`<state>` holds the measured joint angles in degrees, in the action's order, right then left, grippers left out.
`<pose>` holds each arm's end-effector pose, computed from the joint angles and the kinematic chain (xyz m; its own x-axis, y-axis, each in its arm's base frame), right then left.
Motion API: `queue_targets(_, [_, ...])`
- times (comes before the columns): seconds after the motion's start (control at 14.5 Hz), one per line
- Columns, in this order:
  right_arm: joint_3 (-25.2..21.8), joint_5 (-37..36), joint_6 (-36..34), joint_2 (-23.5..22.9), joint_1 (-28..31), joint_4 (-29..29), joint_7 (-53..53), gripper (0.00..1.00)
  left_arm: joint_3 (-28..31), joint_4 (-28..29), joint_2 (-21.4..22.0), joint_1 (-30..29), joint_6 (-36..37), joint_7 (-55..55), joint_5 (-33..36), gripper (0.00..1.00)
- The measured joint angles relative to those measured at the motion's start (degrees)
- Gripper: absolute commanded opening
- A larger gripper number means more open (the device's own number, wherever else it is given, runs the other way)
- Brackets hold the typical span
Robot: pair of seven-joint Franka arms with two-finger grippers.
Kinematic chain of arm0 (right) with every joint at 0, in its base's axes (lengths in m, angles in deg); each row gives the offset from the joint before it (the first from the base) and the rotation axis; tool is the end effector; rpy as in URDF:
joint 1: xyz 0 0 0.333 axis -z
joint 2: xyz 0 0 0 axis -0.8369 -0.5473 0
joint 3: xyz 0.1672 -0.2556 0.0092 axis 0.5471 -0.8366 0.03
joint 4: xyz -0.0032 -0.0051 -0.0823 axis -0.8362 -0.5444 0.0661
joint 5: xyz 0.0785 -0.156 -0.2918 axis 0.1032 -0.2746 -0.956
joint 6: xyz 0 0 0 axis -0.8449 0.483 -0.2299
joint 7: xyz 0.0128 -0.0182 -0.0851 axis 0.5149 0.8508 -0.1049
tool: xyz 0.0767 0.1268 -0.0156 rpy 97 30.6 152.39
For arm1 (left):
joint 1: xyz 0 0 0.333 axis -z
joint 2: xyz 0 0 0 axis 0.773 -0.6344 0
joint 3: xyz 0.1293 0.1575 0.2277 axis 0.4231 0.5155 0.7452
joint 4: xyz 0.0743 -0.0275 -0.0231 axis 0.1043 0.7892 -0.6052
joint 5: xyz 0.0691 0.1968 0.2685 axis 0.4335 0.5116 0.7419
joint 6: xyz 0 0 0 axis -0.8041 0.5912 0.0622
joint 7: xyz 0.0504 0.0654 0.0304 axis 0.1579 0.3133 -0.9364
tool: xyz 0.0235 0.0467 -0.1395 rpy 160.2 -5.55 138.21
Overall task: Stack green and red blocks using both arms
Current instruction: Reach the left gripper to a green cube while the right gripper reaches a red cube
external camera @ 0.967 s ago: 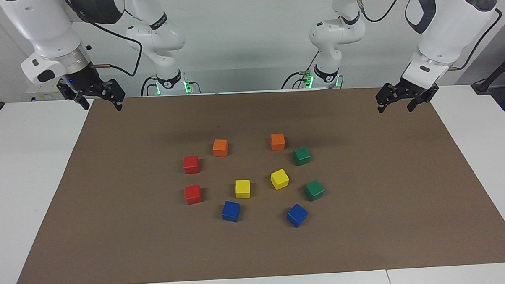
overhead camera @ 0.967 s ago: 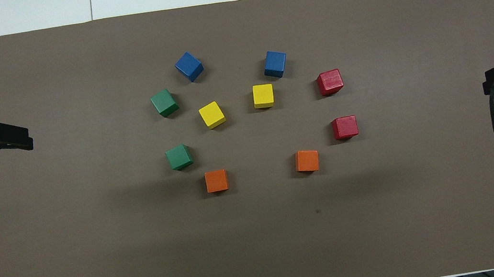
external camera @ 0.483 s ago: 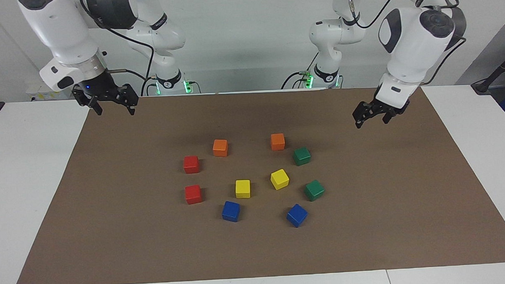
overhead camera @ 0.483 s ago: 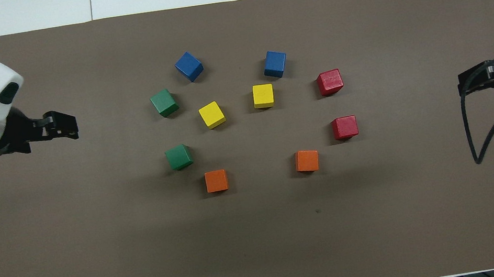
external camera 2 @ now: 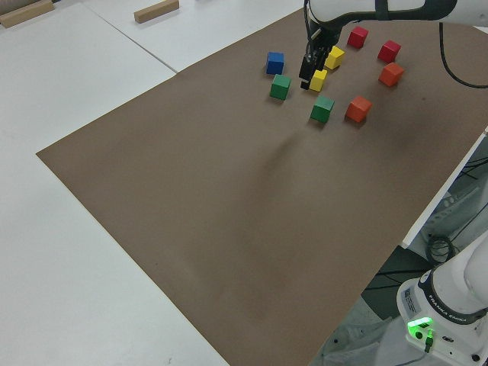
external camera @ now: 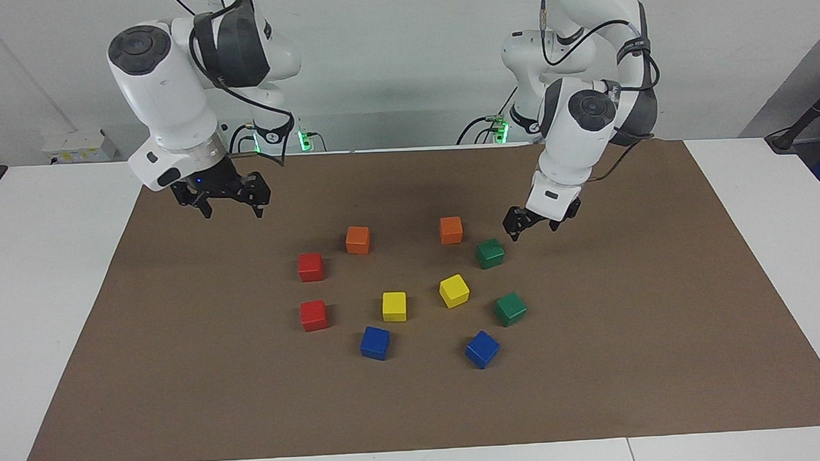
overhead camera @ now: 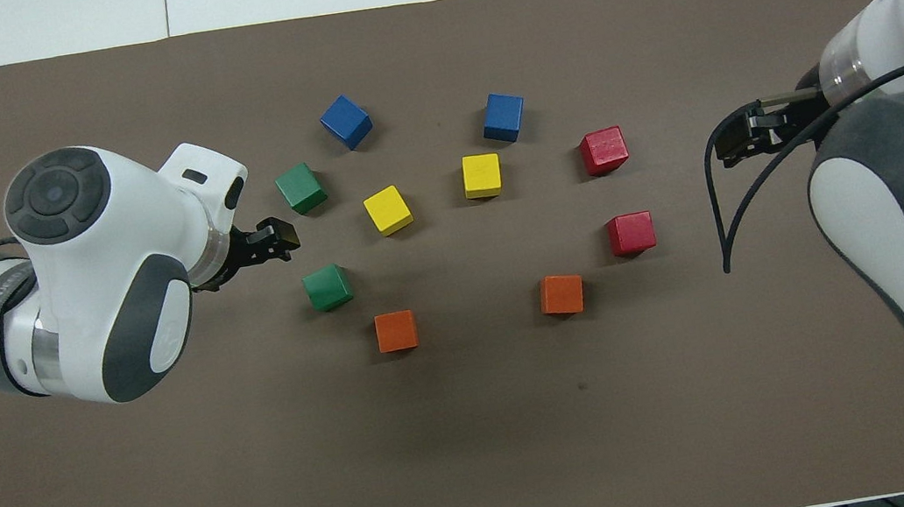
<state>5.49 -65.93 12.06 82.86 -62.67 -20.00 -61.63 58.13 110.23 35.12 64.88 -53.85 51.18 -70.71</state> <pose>0.5262 0.0661 0.4970 0.9972 -0.0565 -0.0484 -0.0551 -0.9981 0.0291 0.4958 -0.1933 0.3965 0.9769 0.2105 -0.0371 0.2110 -0.9774 0.0094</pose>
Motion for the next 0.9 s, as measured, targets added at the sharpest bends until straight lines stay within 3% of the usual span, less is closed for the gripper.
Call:
queue_targets(0.48, [0.1, 0.4, 9.6, -6.8, -3.7, -3.0, 6.6, 1.00, 0.0, 3.4, -2.7, 4.3, -8.3, -9.1, 0.0, 1.00])
queue_targets(0.9, [0.0, 0.5, 18.5, -7.8, -5.8, -10.6, 9.8, 1.00, 0.0, 4.7, -5.1, 6.5, -10.3, -8.6, 0.0, 1.00])
